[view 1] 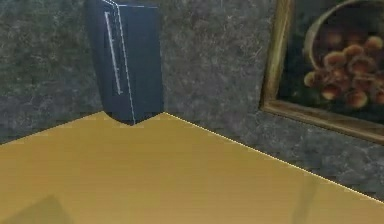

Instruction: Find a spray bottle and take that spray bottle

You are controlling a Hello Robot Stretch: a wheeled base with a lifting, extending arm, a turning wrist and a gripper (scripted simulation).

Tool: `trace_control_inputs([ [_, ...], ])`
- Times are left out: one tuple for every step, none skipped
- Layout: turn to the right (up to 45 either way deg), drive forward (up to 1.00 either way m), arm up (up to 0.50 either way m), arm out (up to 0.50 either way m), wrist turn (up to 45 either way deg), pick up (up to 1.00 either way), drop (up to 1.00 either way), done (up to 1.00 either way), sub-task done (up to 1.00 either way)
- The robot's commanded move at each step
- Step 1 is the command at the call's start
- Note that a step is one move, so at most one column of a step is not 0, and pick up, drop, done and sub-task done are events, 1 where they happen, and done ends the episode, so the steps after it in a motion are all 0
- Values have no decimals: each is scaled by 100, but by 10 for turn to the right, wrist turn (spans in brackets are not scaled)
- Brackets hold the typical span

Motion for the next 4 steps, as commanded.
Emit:
trace_control_inputs([
  [0,10,0,0,0,0,0,0,0],
  [-450,0,0,0,0,0,0,0,0],
  [-30,0,0,0,0,0,0,0,0],
  [0,45,0,0,0,0,0,0,0],
])
